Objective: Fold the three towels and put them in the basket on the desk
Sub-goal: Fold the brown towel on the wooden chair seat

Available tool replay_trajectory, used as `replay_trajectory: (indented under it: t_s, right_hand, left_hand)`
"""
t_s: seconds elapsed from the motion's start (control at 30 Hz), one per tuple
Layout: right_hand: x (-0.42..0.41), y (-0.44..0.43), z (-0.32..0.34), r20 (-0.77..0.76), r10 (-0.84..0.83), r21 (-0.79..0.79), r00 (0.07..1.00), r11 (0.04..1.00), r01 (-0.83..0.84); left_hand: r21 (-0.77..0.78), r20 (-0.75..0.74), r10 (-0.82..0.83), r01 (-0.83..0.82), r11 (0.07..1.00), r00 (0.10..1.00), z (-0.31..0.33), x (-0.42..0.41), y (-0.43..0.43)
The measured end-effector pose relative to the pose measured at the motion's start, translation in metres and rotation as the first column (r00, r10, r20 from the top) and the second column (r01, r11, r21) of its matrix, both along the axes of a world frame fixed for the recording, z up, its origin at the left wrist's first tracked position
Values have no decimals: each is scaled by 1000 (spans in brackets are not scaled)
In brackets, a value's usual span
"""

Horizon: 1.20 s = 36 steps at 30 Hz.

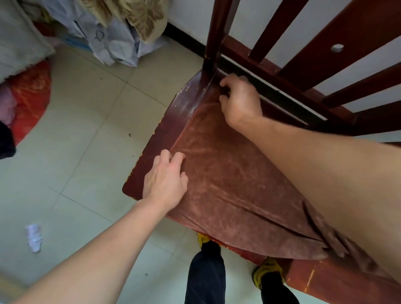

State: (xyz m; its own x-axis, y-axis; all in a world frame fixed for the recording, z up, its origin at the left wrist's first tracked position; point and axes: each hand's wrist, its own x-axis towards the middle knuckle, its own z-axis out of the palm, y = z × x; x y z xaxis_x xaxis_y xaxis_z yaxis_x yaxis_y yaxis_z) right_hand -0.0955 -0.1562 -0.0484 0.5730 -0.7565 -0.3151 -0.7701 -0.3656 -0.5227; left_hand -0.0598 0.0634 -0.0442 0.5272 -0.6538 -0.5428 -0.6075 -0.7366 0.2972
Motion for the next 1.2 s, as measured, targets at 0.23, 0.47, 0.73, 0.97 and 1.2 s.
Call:
replay_trajectory:
  t_s: [0.23, 0.47, 0.73, 0.97, 1.2]
  right_hand:
    - [-190, 66, 33, -56, -75, -87, 996, 994, 70]
    - [-408, 59, 58, -499, -515, -151, 697, 844, 515]
    - [-499, 54, 51, -526, -265, 96, 808, 925, 367]
    - [-535, -12, 49, -249, -538, 202, 805, 784, 587]
    - [-522, -81, 32, -178, -584, 3, 792, 804, 594]
  left_hand:
    - [-20, -12, -90, 89, 996, 996, 32, -34, -29]
    - [-149, -158, -372, 350, 925, 915, 55, -146, -77]
    - [-79, -293, -560, 564, 822, 775, 50, -296, -100]
    - [138, -212, -564, 596, 791, 798, 24, -357, -89]
    - [161, -85, -529, 535, 829, 845, 20, -367, -93]
